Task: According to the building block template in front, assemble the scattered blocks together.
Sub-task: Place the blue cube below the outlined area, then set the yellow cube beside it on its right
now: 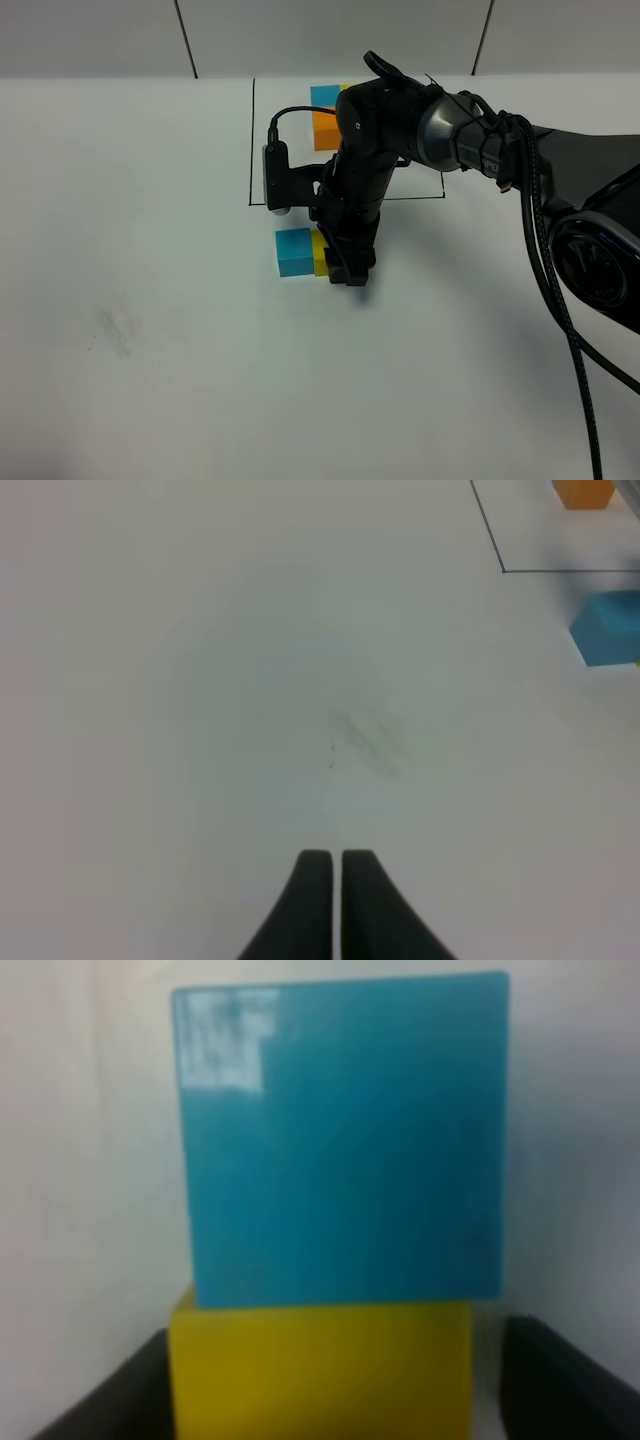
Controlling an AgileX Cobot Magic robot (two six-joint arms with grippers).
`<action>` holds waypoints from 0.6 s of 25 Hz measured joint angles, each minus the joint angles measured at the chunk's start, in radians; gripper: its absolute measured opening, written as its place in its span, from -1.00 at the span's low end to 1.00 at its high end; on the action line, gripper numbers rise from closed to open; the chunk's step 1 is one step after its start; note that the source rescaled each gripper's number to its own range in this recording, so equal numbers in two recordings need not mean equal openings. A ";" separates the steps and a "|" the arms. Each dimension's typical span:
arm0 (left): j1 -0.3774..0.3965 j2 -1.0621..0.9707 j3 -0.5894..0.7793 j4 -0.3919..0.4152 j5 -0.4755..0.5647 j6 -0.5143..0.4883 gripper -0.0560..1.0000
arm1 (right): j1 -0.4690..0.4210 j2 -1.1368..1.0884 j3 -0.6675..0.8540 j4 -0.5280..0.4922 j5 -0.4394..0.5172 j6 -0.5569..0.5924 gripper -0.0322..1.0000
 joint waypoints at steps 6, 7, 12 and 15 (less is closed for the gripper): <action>0.000 0.000 0.000 0.000 0.000 0.000 -0.89 | 0.000 -0.032 0.001 -0.031 0.015 0.049 0.62; 0.000 0.000 0.000 0.000 0.000 0.000 -0.89 | 0.000 -0.044 0.001 -0.041 0.022 0.057 0.60; 0.000 0.000 0.000 0.000 0.000 0.000 -0.89 | 0.000 -0.114 0.001 -0.114 0.074 0.106 0.57; 0.000 0.000 0.000 0.000 0.000 0.000 -0.89 | 0.000 -0.149 0.001 -0.171 0.114 0.166 0.56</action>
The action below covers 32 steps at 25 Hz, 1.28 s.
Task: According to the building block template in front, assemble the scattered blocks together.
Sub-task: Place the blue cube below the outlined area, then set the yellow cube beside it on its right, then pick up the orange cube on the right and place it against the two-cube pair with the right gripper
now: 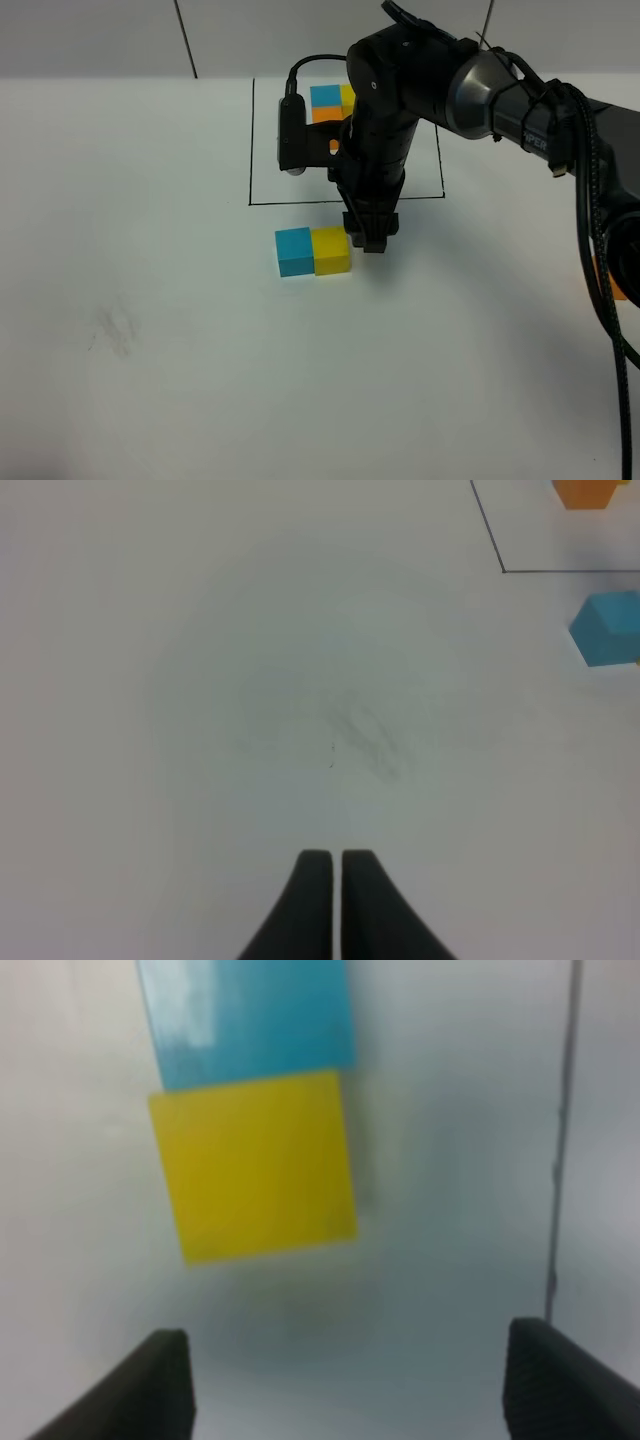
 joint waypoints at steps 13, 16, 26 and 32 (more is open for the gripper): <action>0.000 0.000 0.000 0.000 0.000 0.000 -0.89 | -0.061 -0.071 0.000 -0.055 0.132 0.125 -0.88; 0.000 0.000 0.000 0.000 0.000 0.000 -0.89 | -0.101 -0.080 0.000 -0.051 0.136 0.152 -0.90; 0.000 0.000 0.000 0.000 -0.001 0.000 -0.89 | -0.271 -0.203 0.118 -0.052 0.135 0.209 -0.91; 0.000 0.000 0.000 0.000 -0.001 0.000 -0.89 | -0.388 -0.343 0.346 -0.053 0.103 0.249 -0.91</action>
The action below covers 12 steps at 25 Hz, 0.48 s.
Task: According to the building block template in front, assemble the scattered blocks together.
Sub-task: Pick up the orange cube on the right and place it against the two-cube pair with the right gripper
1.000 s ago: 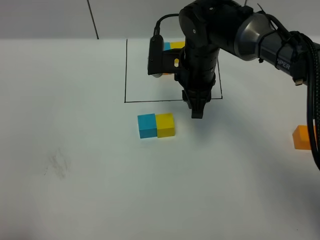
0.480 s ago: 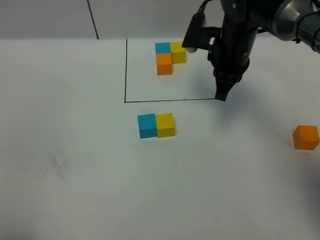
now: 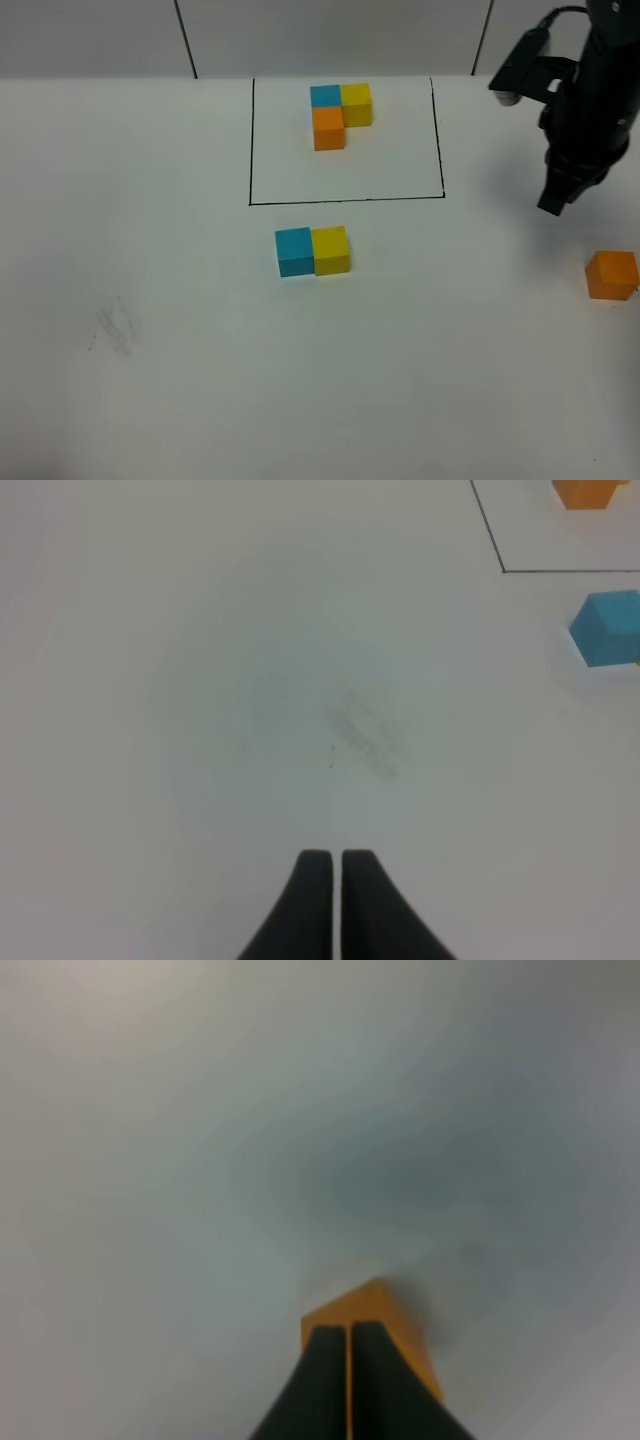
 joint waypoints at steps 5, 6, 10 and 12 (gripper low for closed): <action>0.000 0.000 0.000 0.000 0.000 0.000 -0.89 | -0.091 -0.134 0.213 0.000 -0.094 0.101 -0.91; 0.000 0.000 0.000 0.000 0.000 0.000 -0.89 | -0.109 -0.163 0.255 0.000 -0.107 0.133 -0.91; 0.000 0.000 0.000 0.000 0.000 0.000 -0.89 | -0.158 -0.215 0.350 0.001 -0.138 0.318 -0.91; 0.000 0.000 0.000 0.000 0.000 0.000 -0.89 | -0.167 -0.217 0.389 -0.001 -0.170 0.427 -0.91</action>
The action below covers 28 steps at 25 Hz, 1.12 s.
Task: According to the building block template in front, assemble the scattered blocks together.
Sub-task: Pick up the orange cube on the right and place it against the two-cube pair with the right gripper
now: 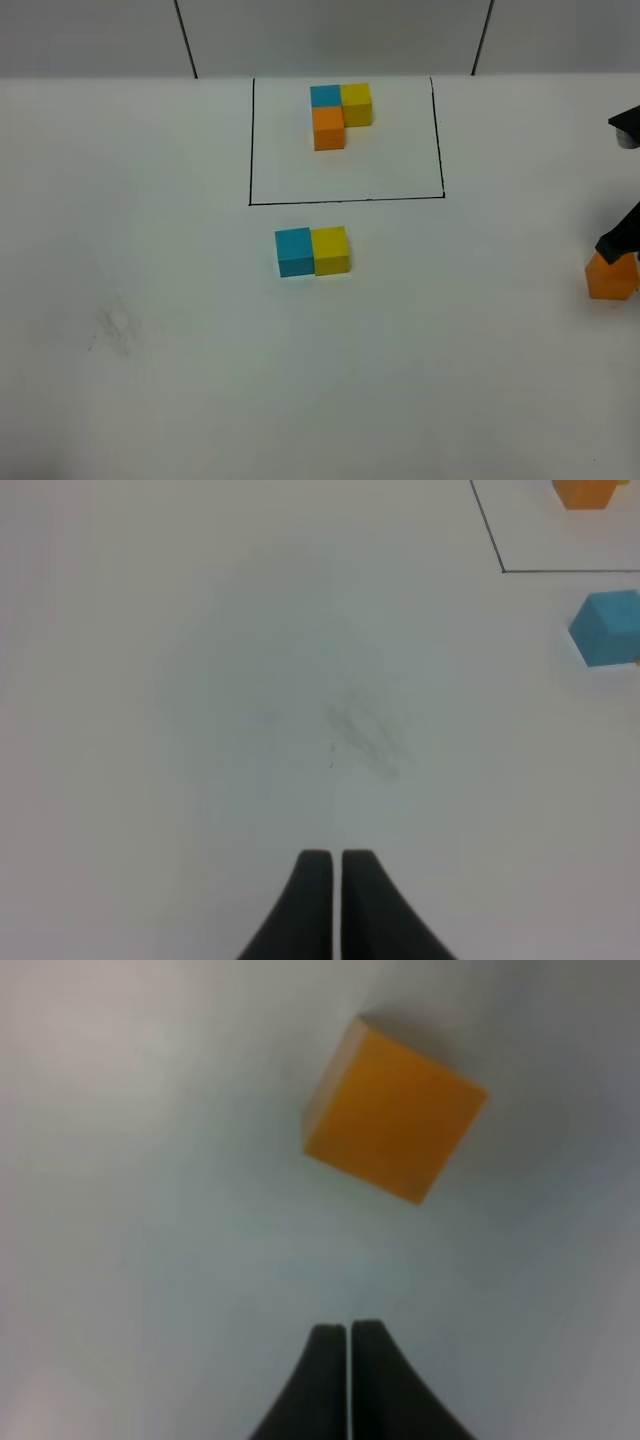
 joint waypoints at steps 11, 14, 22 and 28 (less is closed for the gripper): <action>0.000 0.000 0.000 0.000 0.000 0.000 -0.89 | -0.003 0.010 0.095 -0.036 -0.294 0.338 -0.49; 0.000 0.000 0.000 0.000 0.000 0.000 -0.89 | -0.003 0.026 0.096 -0.037 -0.299 0.370 -0.12; 0.000 0.000 0.000 0.000 0.001 0.000 -0.89 | -0.003 0.108 0.097 -0.042 -0.361 0.414 0.71; 0.000 0.000 0.000 0.000 0.001 0.000 -0.89 | -0.004 0.171 0.098 -0.069 -0.422 0.420 0.72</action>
